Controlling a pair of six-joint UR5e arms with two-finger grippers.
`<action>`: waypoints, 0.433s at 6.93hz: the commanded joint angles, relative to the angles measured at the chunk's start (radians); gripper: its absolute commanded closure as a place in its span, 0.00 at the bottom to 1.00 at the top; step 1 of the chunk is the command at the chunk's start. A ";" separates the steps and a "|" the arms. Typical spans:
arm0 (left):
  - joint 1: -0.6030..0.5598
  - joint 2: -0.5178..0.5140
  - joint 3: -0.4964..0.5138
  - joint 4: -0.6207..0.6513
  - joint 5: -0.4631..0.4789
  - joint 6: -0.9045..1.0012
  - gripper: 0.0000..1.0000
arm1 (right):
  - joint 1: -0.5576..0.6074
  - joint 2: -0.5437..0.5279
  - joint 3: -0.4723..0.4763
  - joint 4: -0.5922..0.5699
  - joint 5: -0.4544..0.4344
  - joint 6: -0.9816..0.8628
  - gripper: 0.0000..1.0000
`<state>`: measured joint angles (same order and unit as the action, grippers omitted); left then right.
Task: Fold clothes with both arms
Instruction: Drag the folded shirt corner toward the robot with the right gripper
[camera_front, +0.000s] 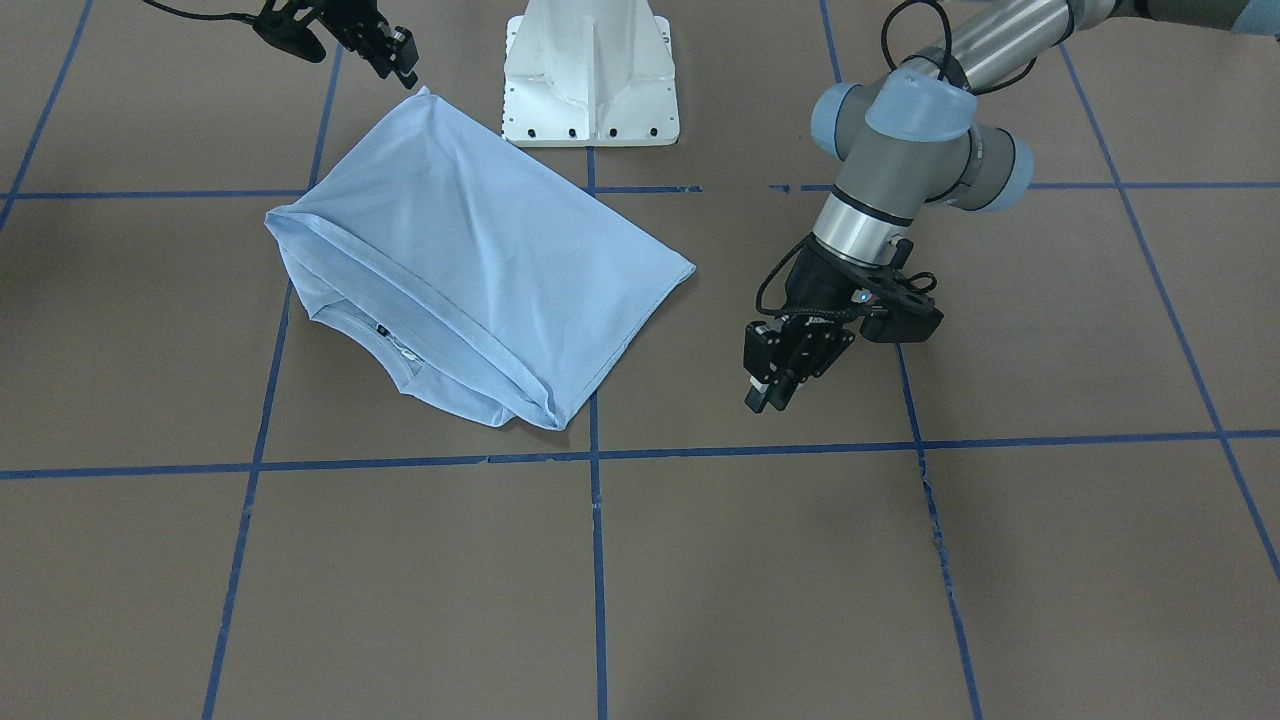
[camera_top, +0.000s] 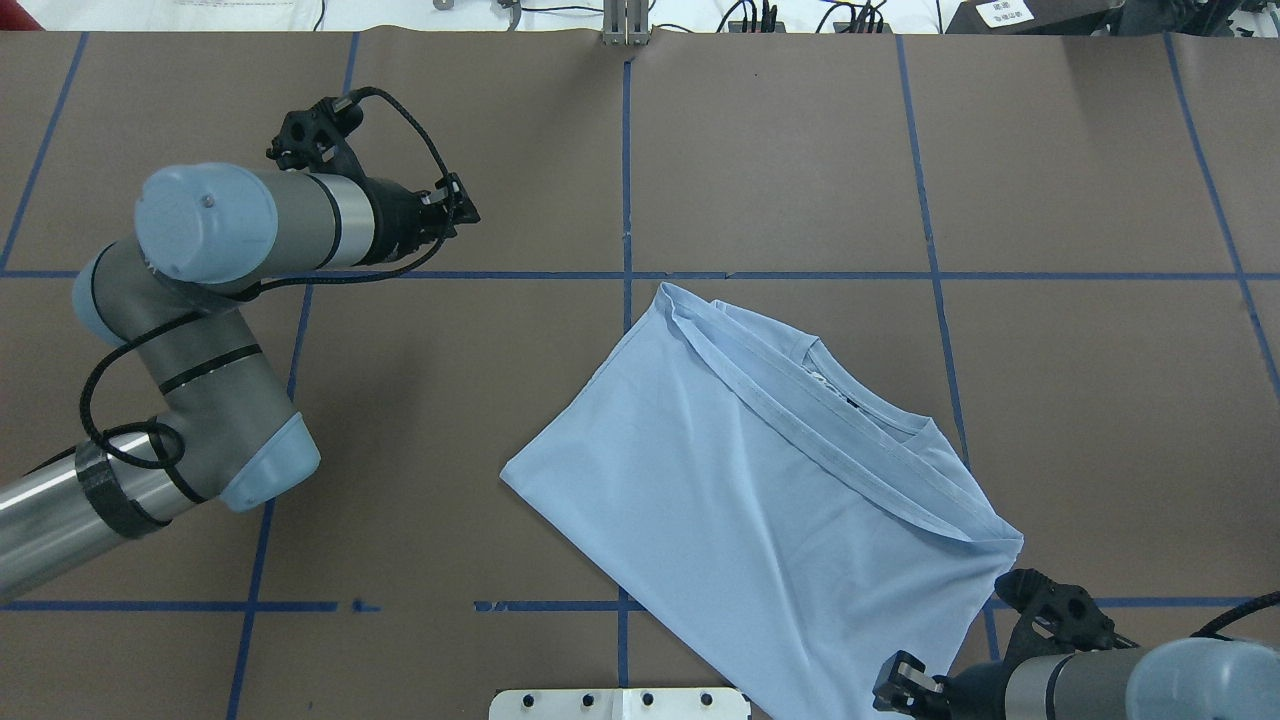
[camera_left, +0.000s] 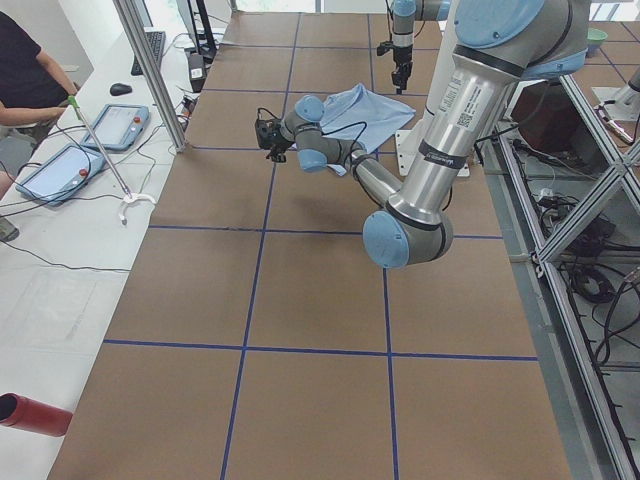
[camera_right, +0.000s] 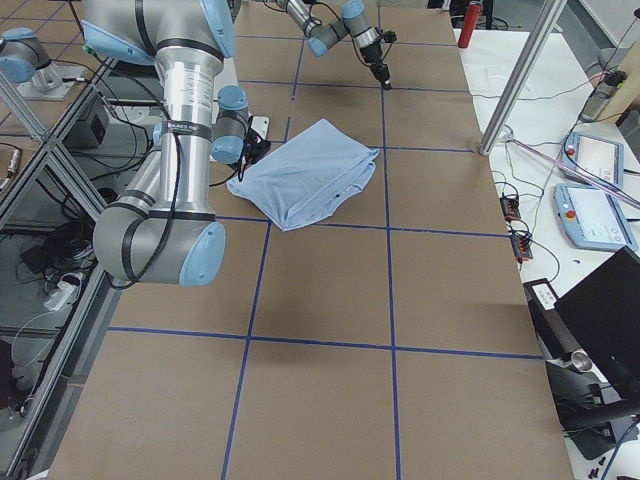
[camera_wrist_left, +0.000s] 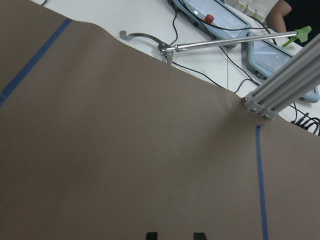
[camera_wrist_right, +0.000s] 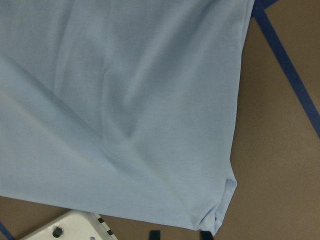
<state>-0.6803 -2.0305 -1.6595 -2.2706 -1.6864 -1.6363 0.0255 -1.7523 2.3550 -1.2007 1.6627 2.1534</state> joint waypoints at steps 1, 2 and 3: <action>0.079 0.064 -0.109 0.049 -0.094 -0.151 0.56 | 0.127 0.060 -0.005 0.001 -0.046 0.000 0.00; 0.159 0.062 -0.156 0.185 -0.095 -0.180 0.53 | 0.208 0.112 -0.055 0.004 -0.084 -0.010 0.00; 0.221 0.053 -0.184 0.359 -0.087 -0.181 0.51 | 0.300 0.158 -0.098 0.004 -0.081 -0.016 0.00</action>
<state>-0.5371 -1.9739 -1.7995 -2.0913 -1.7715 -1.7958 0.2205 -1.6512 2.3058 -1.1976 1.5948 2.1449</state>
